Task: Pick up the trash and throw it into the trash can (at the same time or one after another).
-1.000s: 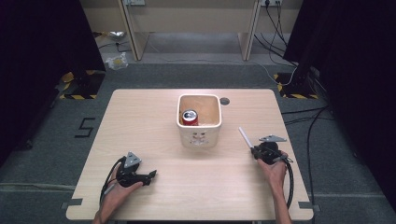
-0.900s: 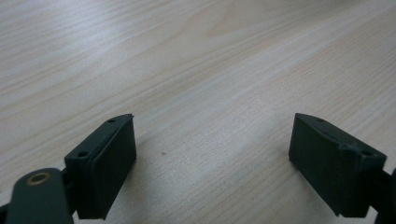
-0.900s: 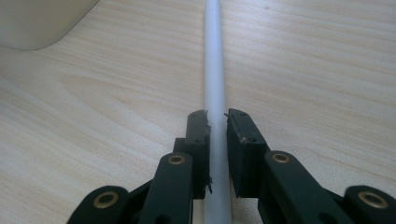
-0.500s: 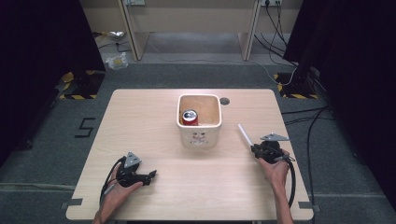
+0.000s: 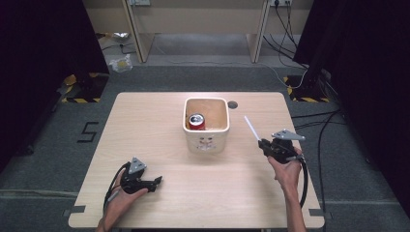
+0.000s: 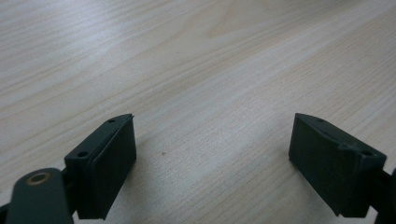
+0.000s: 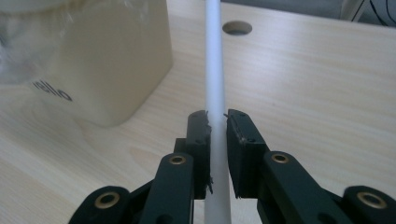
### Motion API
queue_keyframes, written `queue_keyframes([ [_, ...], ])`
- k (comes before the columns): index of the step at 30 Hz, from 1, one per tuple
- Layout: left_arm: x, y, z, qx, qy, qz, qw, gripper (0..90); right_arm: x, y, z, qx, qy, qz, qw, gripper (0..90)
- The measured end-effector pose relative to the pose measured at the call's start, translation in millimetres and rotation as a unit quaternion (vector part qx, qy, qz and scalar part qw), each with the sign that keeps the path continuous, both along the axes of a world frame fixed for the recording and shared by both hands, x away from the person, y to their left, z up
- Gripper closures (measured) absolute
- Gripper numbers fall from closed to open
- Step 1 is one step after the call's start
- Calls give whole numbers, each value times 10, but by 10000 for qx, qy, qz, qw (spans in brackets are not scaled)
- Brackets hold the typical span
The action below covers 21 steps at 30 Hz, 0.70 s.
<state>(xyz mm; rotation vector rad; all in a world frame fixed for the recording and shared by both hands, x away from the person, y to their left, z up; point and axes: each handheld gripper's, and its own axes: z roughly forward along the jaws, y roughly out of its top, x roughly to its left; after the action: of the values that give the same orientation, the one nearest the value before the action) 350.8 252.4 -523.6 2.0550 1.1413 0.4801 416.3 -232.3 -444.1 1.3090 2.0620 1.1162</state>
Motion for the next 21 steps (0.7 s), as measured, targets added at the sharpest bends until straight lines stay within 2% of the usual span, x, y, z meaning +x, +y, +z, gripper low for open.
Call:
queue_keyframes([
  [1,0,0,0,2,2,-2,10000,141,14,-1,70,48,-86,-2,10000,797],
  [2,0,1,1,5,8,-5,10000,141,14,-1,70,48,-86,-2,10000,796],
  [12,0,1,2,5,9,-5,10000,141,73,67,473,192,-460,125,9987,796],
  [21,-1,1,3,13,15,-5,10000,141,139,214,711,341,-649,354,9967,796],
])
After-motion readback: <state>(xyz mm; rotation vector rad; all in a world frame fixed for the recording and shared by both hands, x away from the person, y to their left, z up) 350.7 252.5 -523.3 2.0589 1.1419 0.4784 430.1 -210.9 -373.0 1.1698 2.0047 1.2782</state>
